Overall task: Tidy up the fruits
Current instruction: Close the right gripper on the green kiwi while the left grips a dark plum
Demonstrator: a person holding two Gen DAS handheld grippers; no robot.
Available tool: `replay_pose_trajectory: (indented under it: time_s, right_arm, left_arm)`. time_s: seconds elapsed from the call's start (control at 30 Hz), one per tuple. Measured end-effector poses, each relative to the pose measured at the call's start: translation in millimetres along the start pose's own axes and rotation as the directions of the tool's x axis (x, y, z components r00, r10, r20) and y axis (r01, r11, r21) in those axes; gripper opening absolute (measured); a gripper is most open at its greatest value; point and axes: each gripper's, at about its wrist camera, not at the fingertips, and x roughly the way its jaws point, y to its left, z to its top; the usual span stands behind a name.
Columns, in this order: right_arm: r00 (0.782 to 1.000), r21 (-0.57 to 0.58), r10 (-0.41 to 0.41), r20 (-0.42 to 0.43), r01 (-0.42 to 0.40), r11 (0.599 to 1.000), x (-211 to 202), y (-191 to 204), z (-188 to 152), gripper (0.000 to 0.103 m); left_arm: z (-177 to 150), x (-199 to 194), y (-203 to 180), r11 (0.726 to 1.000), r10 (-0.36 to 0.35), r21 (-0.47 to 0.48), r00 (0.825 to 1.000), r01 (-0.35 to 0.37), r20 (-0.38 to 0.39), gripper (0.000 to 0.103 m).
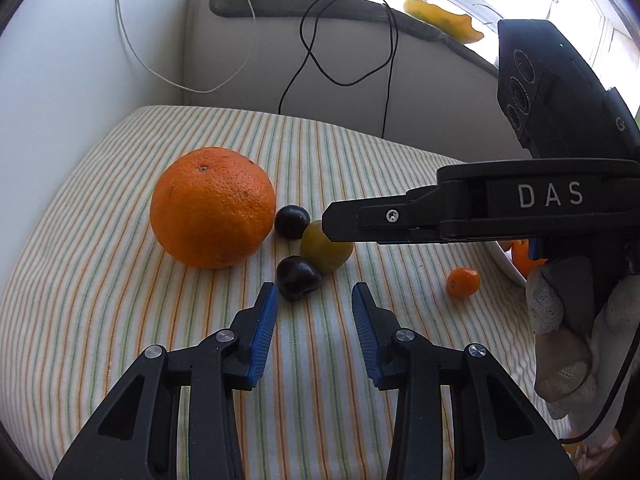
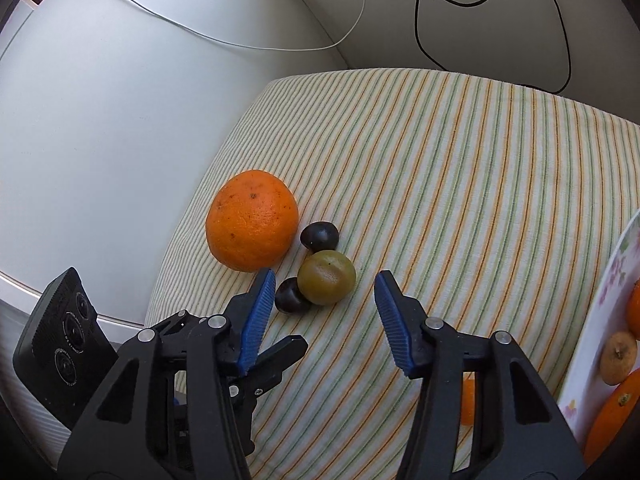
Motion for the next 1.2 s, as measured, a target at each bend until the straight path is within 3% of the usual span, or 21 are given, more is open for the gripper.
replay_pose_trajectory:
  time_s: [0.2, 0.47, 0.7, 1.2]
  right_arm:
    - [1.0, -0.007, -0.023, -0.015, 0.023, 1.0, 17.7, 7.1, 6.8, 0.054]
    - [0.999, 0.006, -0.039, -0.027, 0.04, 0.999, 32.6, 4.9, 13.4, 0.038]
    - [0.999, 0.008, -0.028, -0.021, 0.028, 1.0, 18.6, 0.2, 5.3, 0.033]
    - [0.999, 0.029, -0.018, 0.026, 0.017, 0.999, -19.9, -11.8, -11.1, 0.032]
  left_arm:
    - [2.1, 2.6, -0.8, 1.0, 0.01, 0.002, 1.0, -0.01, -0.001, 0.036]
    - [10.6, 9.2, -1.3, 1.0, 0.025, 0.005, 1.0, -0.025, -0.004, 0.032]
    - [11.9, 10.8, 3.5, 1.0, 0.024, -0.013, 1.0, -0.024, -0.004, 0.022]
    - [-2.5, -6.2, -6.4, 1.0, 0.016, 0.011, 1.0, -0.016, 0.022, 0.021]
